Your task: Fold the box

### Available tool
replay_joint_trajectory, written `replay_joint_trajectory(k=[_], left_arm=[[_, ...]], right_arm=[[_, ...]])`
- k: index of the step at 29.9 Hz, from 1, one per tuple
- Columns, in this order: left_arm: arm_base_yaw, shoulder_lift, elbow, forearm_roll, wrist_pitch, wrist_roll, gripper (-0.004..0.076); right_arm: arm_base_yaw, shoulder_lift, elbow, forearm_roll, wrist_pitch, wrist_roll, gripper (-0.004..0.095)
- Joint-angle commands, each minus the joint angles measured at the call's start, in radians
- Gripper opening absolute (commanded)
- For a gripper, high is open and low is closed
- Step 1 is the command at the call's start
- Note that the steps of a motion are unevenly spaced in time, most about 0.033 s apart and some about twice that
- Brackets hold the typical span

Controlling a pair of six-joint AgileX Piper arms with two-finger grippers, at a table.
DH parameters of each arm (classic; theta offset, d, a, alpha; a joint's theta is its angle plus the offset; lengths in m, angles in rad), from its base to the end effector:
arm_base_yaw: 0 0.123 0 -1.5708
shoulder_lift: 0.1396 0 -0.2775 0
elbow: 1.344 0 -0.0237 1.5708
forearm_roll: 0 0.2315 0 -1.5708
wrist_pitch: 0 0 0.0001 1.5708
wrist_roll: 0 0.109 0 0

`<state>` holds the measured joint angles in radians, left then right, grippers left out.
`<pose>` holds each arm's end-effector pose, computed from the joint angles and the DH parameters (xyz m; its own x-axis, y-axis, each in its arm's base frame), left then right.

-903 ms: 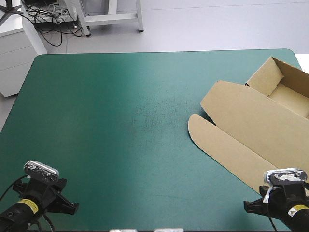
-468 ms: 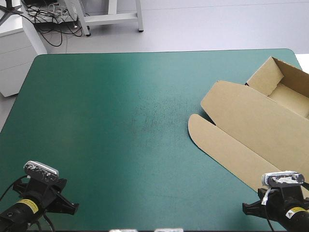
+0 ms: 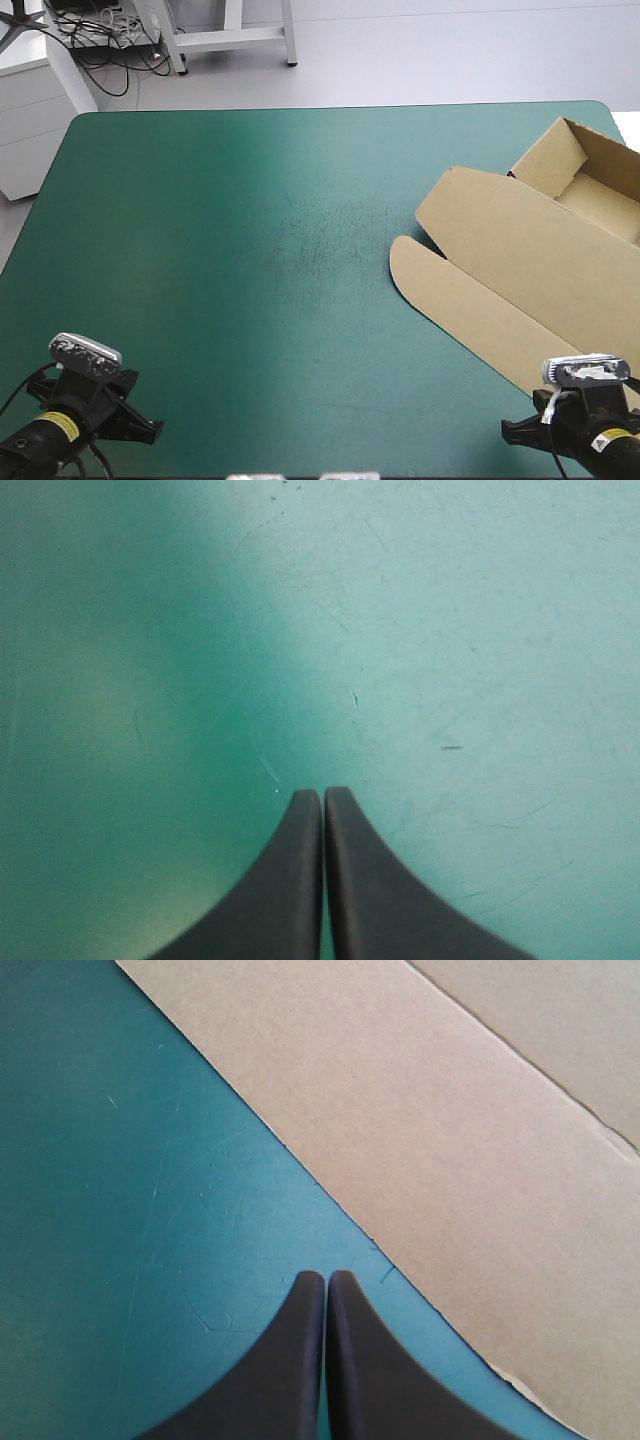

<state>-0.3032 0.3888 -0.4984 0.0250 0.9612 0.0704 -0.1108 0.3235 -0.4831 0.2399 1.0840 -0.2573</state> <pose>0.0592 -0.0162 0.2559 -0.6340 0.2870 -0.7181 0.3393 0.9377 0.0752 0.0449 0.0180 0.2482 -0.7178 -0.0607 -0.6936 -0.1375 0.9889 0.0557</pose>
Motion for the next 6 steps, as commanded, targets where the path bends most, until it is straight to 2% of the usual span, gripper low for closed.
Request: replay_joint_trajectory(k=[1,6], left_arm=[[0.000,0.006,-0.024,-0.007,-0.056,-0.007,-0.0010],[0.000,0.006,-0.024,-0.007,-0.056,-0.007,-0.0010]], right_arm=[[0.000,0.008,-0.025,0.017,-0.048,-0.002,-0.0005],[0.000,0.008,-0.025,0.017,-0.048,-0.004,-0.0005]])
